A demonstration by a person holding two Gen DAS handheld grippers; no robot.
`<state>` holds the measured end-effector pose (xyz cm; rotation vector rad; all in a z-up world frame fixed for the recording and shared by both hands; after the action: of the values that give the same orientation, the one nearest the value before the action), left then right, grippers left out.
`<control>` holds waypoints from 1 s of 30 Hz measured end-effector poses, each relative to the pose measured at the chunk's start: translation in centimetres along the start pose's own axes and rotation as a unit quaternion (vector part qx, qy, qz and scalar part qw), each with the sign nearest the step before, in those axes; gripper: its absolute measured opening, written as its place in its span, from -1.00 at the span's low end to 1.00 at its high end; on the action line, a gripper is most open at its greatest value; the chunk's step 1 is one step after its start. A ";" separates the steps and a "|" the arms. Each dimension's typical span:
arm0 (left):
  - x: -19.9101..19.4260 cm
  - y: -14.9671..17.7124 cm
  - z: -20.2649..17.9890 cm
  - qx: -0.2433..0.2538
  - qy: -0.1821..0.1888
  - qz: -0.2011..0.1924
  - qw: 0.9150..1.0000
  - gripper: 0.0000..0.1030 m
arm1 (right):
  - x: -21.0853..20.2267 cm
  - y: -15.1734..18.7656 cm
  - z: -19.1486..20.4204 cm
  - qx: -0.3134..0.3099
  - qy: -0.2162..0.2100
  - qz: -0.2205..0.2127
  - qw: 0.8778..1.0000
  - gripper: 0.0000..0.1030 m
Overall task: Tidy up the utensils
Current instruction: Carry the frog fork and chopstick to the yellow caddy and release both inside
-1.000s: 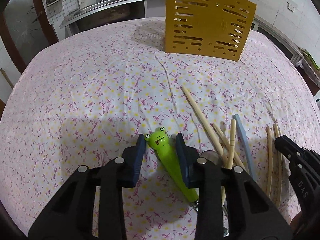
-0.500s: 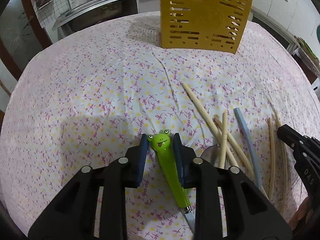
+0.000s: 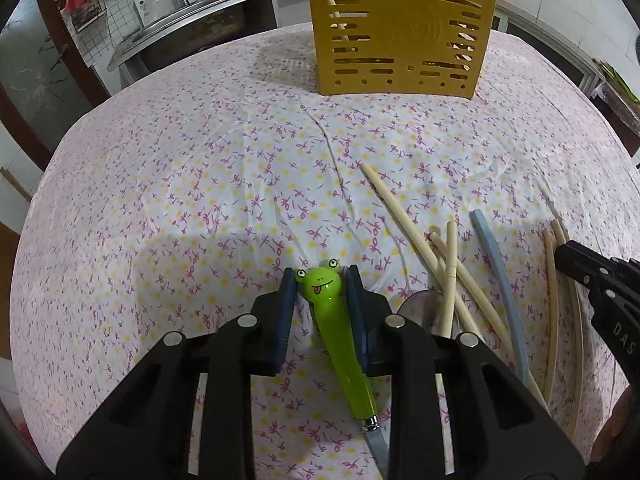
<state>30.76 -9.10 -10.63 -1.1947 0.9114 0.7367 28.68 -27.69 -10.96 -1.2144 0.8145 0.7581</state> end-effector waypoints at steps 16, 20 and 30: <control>-5.4 -3.0 2.0 -0.008 0.021 -0.091 0.996 -0.59 | -5.4 -3.8 -0.3 0.017 -0.054 -0.133 0.990 -0.88; -8.0 -4.0 2.2 0.001 0.020 -0.138 0.990 -0.59 | -6.0 -4.5 -0.5 0.023 -0.072 -0.151 0.986 -0.88; -11.5 -6.0 2.7 0.012 0.022 -0.197 0.980 -0.59 | -8.1 -6.5 -0.5 -0.002 -0.039 -0.228 0.973 -0.88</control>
<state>31.20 -7.88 2.55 -1.3223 0.6864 0.3802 30.03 -29.92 -0.94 -1.3032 0.4415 0.4264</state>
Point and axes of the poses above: each gripper's, at about its wrist camera, not at the fingertips, and x roughly the way its jaws point, z to its left, y to its underside, the point moved 8 cm from there along x, roughly the way its jaws point, and after that the axes turned 2 degrees about x, right-handed, at the moved point
